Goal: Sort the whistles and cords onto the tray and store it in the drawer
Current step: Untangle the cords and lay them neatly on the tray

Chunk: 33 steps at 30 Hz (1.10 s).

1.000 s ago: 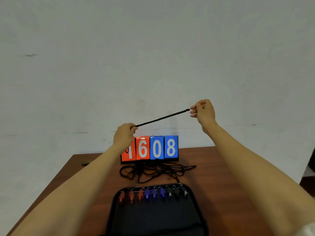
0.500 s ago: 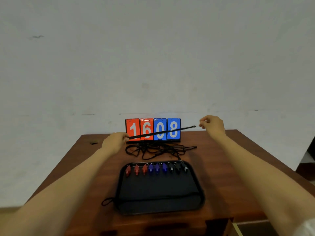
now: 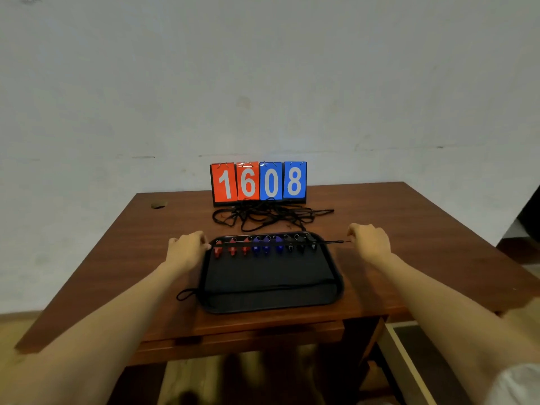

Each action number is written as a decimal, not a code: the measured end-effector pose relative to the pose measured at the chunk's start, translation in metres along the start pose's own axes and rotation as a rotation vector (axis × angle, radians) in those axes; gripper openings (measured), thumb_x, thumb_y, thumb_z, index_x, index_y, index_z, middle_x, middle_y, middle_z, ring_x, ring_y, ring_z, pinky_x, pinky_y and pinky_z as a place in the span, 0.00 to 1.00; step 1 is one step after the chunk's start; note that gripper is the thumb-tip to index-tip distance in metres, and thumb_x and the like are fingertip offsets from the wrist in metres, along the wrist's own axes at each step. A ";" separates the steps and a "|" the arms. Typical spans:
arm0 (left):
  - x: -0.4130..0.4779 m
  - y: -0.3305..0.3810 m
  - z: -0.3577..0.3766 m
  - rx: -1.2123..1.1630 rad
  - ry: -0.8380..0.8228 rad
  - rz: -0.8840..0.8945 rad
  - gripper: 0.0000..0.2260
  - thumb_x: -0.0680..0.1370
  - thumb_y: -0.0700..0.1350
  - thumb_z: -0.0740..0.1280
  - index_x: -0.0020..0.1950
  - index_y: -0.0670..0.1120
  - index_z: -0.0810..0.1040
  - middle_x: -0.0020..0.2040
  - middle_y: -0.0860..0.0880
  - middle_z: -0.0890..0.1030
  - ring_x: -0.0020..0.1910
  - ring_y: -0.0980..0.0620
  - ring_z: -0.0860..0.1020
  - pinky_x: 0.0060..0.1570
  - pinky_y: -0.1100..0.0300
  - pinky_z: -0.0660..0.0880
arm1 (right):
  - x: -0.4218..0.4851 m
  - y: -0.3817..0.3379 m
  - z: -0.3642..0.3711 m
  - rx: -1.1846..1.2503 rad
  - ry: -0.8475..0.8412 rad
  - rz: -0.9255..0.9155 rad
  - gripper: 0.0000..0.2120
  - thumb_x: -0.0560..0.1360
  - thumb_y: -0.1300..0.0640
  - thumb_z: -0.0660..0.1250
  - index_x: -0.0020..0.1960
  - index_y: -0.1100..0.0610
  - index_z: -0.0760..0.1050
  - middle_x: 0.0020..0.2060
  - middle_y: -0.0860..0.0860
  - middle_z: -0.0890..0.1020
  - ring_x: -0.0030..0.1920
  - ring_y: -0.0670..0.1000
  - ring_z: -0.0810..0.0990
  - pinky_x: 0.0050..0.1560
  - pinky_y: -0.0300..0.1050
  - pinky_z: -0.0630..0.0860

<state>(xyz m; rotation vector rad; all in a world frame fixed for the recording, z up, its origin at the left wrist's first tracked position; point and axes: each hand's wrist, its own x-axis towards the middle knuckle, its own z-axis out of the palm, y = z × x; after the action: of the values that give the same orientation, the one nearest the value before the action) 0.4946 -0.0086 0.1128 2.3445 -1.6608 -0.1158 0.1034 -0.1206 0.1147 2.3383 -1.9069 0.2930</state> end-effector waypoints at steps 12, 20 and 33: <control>-0.034 -0.018 0.034 0.152 0.002 -0.058 0.09 0.80 0.44 0.56 0.49 0.45 0.76 0.51 0.45 0.81 0.53 0.42 0.76 0.58 0.49 0.66 | -0.030 -0.008 0.032 0.293 -0.088 0.104 0.05 0.78 0.57 0.64 0.48 0.54 0.78 0.44 0.52 0.84 0.42 0.55 0.81 0.40 0.49 0.80; -0.046 -0.029 0.045 0.128 0.058 -0.035 0.10 0.80 0.45 0.58 0.51 0.46 0.79 0.49 0.46 0.77 0.54 0.43 0.75 0.58 0.48 0.66 | -0.041 -0.012 0.045 0.365 -0.125 0.129 0.04 0.77 0.57 0.65 0.46 0.55 0.78 0.42 0.52 0.83 0.40 0.54 0.80 0.34 0.44 0.74; -0.050 -0.027 0.050 0.159 0.028 -0.002 0.14 0.78 0.46 0.59 0.60 0.51 0.80 0.58 0.46 0.74 0.63 0.45 0.68 0.65 0.48 0.60 | -0.045 -0.012 0.053 0.348 -0.137 0.111 0.04 0.78 0.55 0.65 0.50 0.55 0.77 0.44 0.53 0.83 0.37 0.53 0.77 0.34 0.44 0.71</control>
<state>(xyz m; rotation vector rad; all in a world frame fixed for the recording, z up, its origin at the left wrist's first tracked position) 0.4917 0.0378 0.0538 2.4495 -1.7122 0.0510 0.1104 -0.0858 0.0534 2.5240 -2.2104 0.5267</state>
